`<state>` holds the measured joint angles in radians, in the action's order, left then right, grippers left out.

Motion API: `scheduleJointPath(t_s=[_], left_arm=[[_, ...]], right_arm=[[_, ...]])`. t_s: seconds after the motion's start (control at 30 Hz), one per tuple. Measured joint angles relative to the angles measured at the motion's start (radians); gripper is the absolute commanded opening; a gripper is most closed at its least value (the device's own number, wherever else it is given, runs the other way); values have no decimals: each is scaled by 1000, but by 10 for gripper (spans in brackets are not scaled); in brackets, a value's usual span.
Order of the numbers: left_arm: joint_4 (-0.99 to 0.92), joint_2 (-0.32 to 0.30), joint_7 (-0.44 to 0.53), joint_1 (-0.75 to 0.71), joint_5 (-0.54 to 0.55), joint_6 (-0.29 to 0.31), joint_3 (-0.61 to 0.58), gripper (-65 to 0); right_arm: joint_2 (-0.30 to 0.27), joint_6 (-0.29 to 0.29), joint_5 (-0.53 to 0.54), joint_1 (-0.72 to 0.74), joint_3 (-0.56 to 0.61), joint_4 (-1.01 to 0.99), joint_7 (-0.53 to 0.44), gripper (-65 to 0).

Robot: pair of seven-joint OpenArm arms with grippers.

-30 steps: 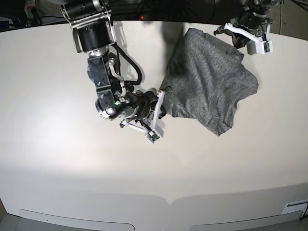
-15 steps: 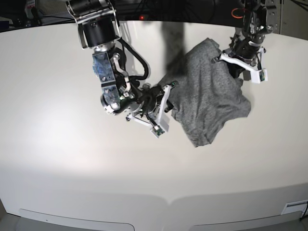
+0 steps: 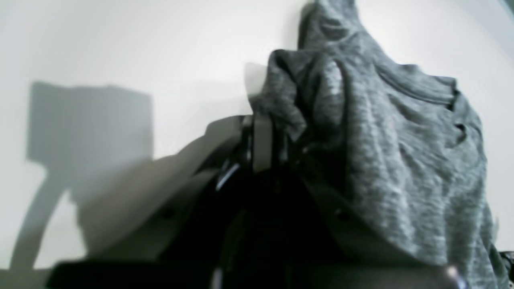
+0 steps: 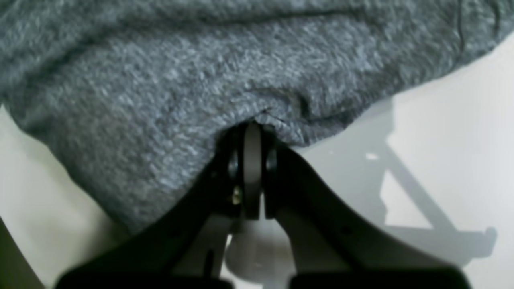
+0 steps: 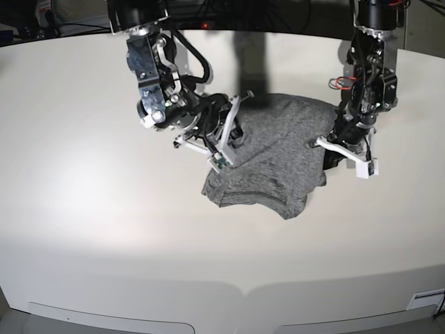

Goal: Fold the T-shirt properly

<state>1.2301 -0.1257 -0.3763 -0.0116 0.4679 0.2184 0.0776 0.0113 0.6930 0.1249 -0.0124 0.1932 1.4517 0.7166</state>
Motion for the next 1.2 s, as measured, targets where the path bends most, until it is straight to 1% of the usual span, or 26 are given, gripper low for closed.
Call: scheduleJointPath(t_s=[0.07, 0.1, 0.2, 0.23, 0.3, 0.33, 0.4, 0.43, 0.5, 0.6, 0.63, 0.7, 0.77, 0.83, 0.9, 0.97, 1.0, 1.03, 1.1, 1.13, 1.2], left_arm=[[1, -8, -5, 6, 0, 1, -1, -650], [12, -16, -14, 6, -5, -1, 0, -650], [64, -53, -50, -17, -8, -9, -2, -650], [89, -73, -60, -35, 0, -12, -2, -650], [145, -118, -106, -74, 33, -23, -3, -650], [175, -143, -122, -96, 45, -30, -3, -650], [245, -193, -126, -163, 91, -35, -2, -650], [283, -216, -126, -205, 114, -32, -2, -650], [362, -252, -128, -284, 122, -34, -3, -650], [493, -285, -122, -397, 102, -41, -6, -650], [533, -290, -121, -433, 91, -61, 0, -650], [598, -290, -119, -505, 72, -72, 27, -650], [648, -290, -119, -581, 77, -68, 64, -650], [679, -290, -118, -653, 79, -66, 111, -650], [691, -288, -106, -714, 77, -69, 164, -650], [692, -272, -105, -777, 76, -72, 216, -650], [692, -258, -103, -811, 76, -64, 241, -650], [691, -241, -98, -847, 75, -44, 265, -650], [691, -209, -78, -911, 74, 19, 310, -650], [692, -192, -76, -938, 74, 33, 330, -650], [692, -163, -69, -978, 23, 68, 363, -650]], right_arm=[[0, -20, -24, -5, -23, 24, 8, -650], [1, -19, -42, -5, -45, 42, 20, -650], [2, -19, -50, -10, -146, 103, 26, -650], [-6, -23, -43, -8, -180, 124, 25, -650], [-31, -23, 11, -4, -238, 151, 30, -650], [-47, -23, 40, -5, -261, 160, 48, -650], [-80, -23, 89, -8, -302, 174, 114, -650], [-97, -23, 121, -16, -319, 182, 131, -650], [-127, -22, 182, -49, -352, 225, 135, -650], [-144, -14, 182, -127, -401, 341, 151, -650], [-148, -14, 180, -158, -417, 384, 163, -650], [-150, -14, 190, -226, -458, 460, 175, -650], [-150, -18, 192, -297, -503, 515, 190, -650], [-147, -17, 205, -363, -554, 552, 239, -650], [-147, -14, 252, -428, -613, 574, 259, -650], [-147, -3, 301, -498, -676, 586, 258, -650], [-147, -2, 328, -534, -702, 587, 256, -650], [-145, -2, 347, -569, -724, 587, 257, -650], [-140, 0, 375, -639, -760, 587, 251, -650], [-137, 1, 375, -676, -773, 587, 251, -650], [-120, 0, 369, -752, -799, 587, 259, -650]])
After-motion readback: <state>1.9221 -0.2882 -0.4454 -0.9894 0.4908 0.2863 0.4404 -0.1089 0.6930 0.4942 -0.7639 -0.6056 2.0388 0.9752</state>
